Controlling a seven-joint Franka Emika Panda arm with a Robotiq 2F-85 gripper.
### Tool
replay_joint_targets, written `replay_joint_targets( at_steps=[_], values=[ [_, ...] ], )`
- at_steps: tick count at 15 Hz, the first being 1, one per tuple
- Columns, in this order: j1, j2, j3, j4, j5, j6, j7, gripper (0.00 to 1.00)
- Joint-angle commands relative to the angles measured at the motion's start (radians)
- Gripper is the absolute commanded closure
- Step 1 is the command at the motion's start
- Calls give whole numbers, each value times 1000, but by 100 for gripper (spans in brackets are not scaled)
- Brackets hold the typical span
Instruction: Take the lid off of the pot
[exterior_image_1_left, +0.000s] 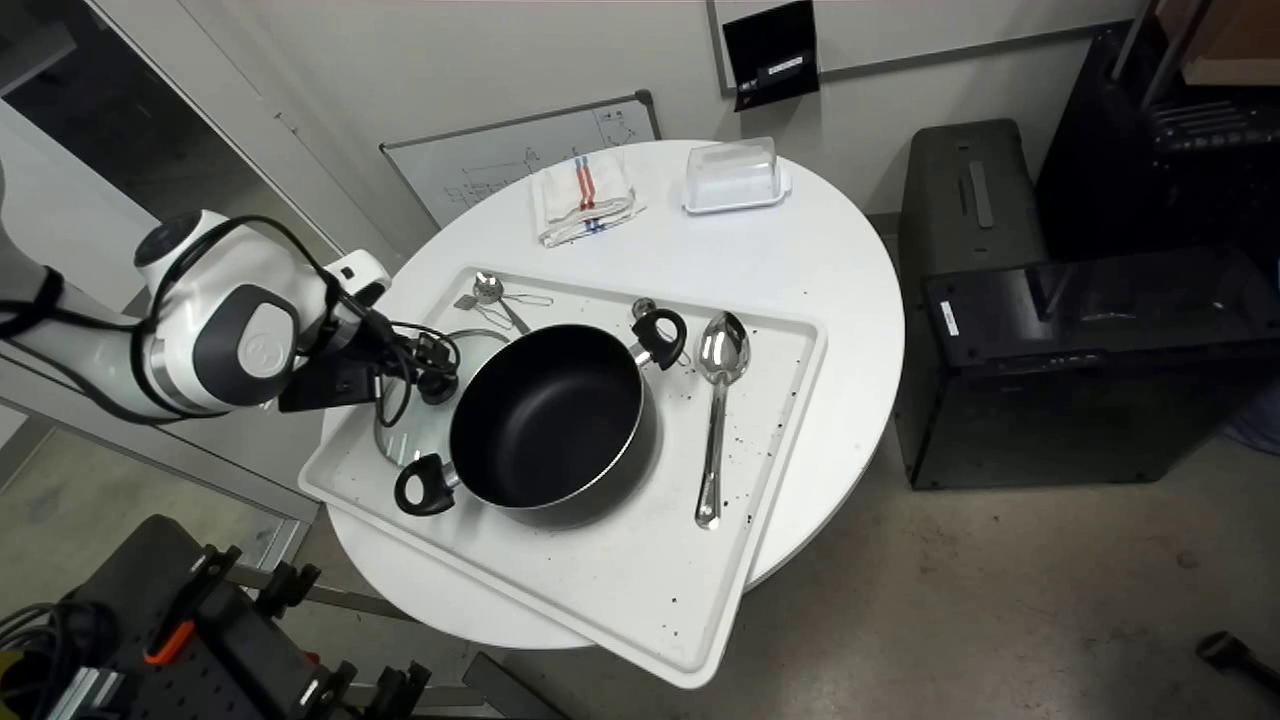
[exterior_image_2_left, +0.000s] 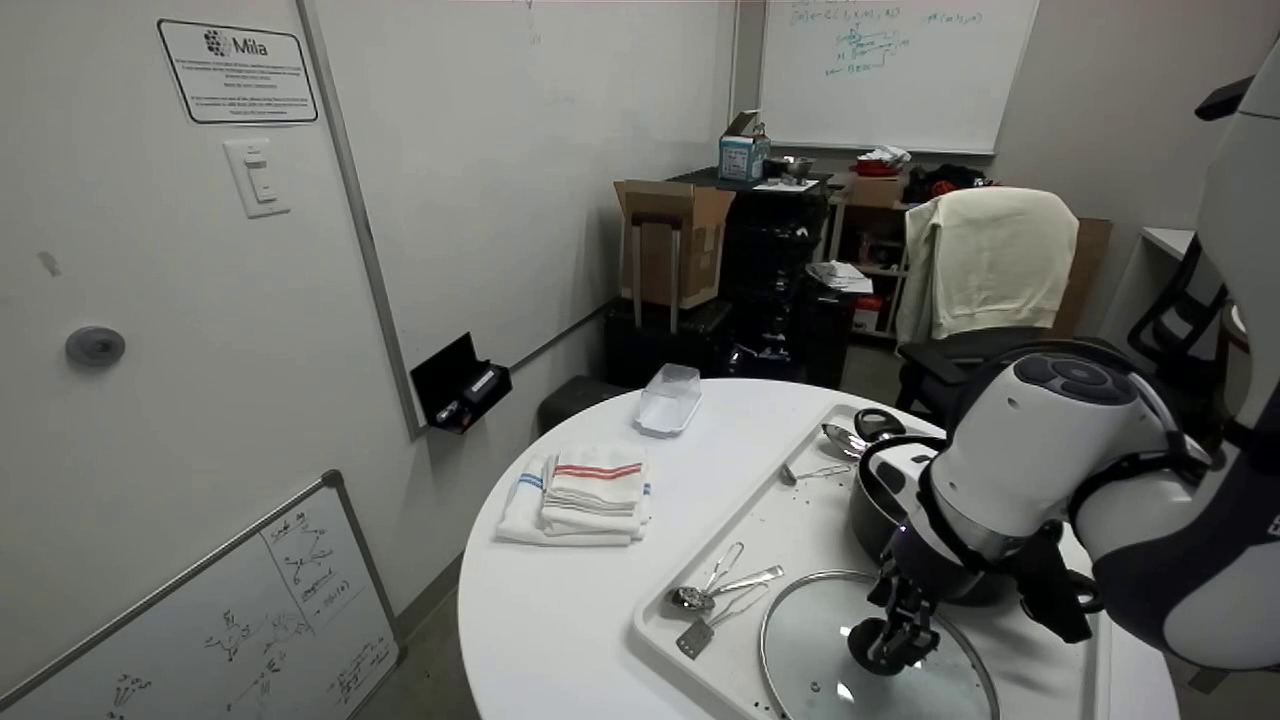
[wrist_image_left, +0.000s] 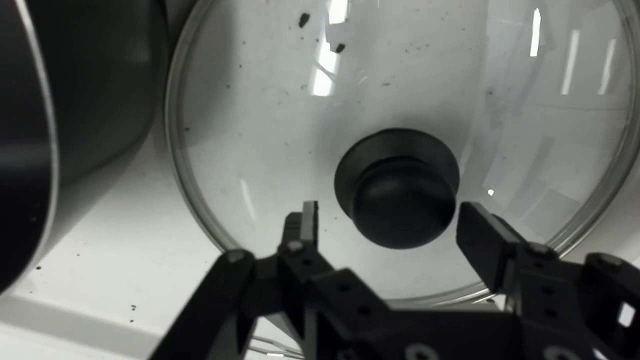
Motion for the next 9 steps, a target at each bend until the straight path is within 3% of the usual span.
replay_joint_targets(
  at_steps=[1,3,9],
  values=[
    [-57,-65,44,-54,6,17,-49,0],
    [-98,-101,80,-82,-4,9,-60,0],
    [-312,-255,270,-212,-50,-29,-93,0]
  ],
)
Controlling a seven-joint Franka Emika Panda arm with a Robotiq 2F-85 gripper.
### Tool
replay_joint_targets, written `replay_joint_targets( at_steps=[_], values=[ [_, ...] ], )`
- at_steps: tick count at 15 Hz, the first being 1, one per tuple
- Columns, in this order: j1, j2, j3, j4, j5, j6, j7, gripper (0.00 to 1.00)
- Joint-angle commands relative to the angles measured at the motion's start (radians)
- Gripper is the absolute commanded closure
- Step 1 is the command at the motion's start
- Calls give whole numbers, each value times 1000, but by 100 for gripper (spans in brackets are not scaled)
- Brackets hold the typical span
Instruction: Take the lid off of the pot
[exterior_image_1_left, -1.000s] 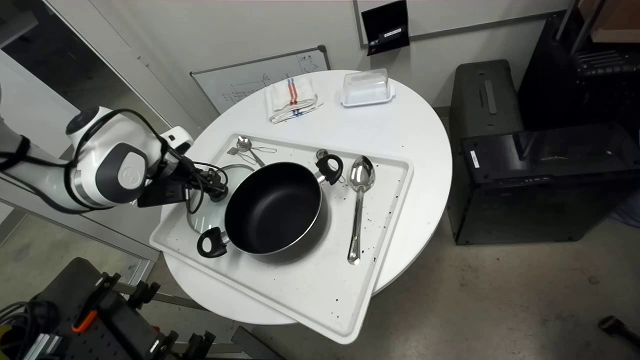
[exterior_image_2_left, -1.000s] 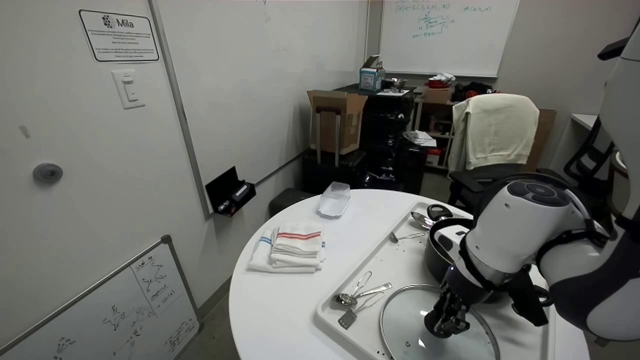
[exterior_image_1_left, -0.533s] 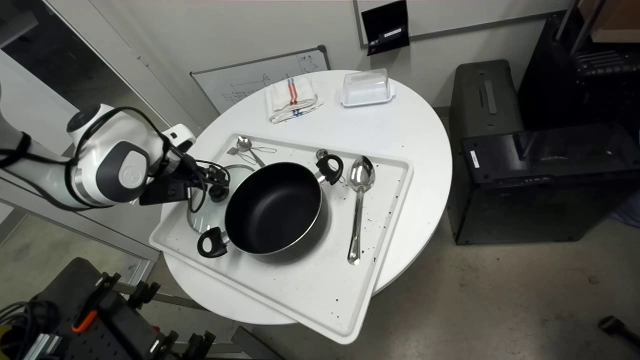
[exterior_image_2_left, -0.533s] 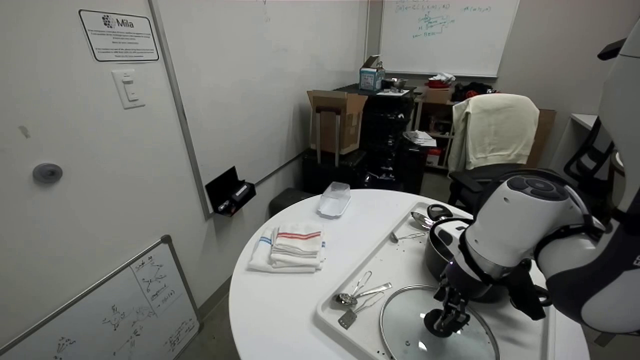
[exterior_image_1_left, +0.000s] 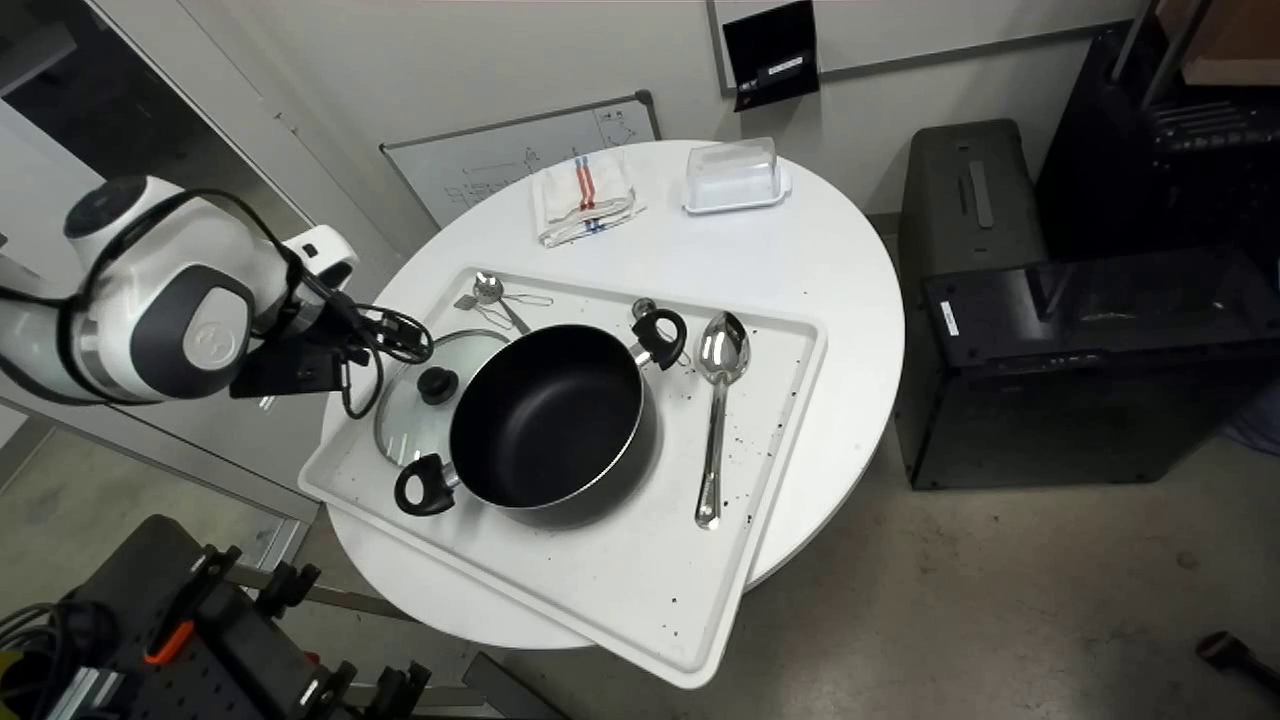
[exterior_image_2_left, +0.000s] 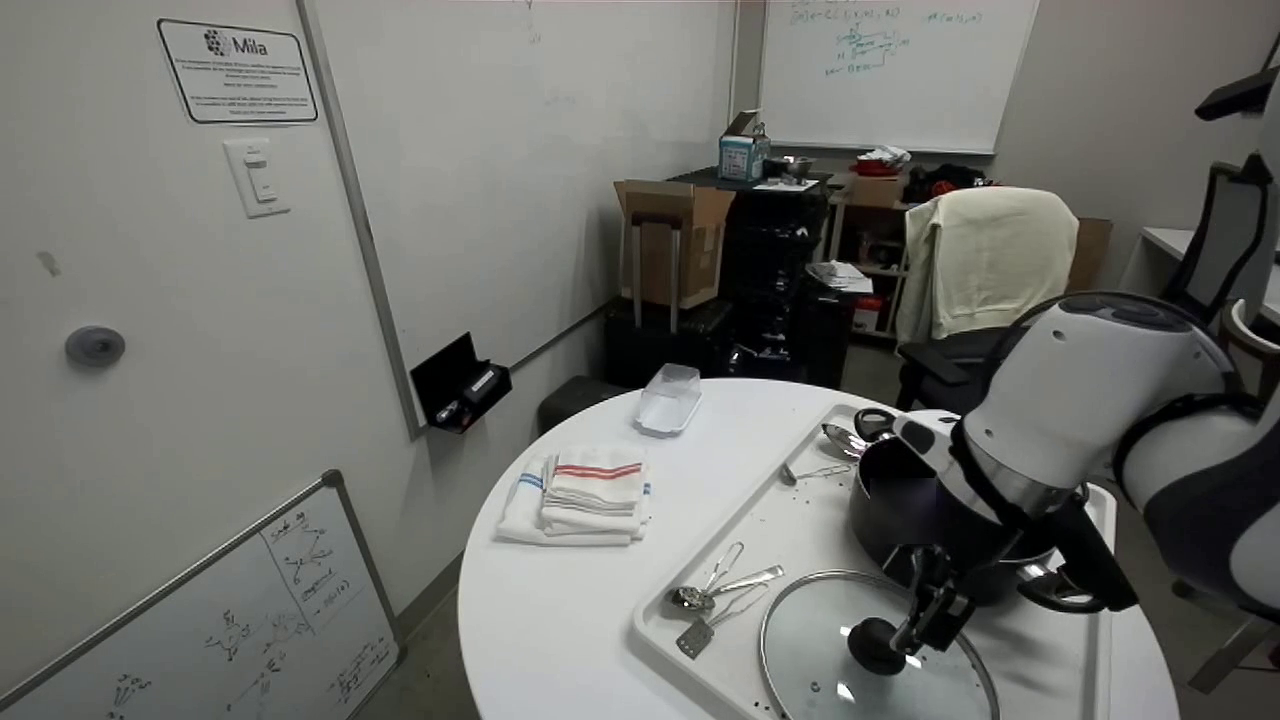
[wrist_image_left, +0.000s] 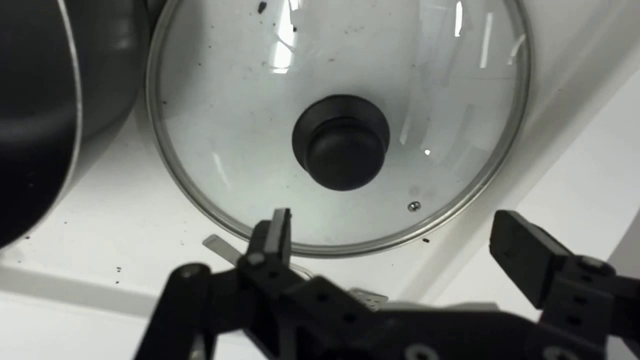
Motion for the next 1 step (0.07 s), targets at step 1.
replay_joint_targets(
  at_steps=[1],
  values=[
    [-161,-126,135,-115,-43,-29,-28,0]
  ],
)
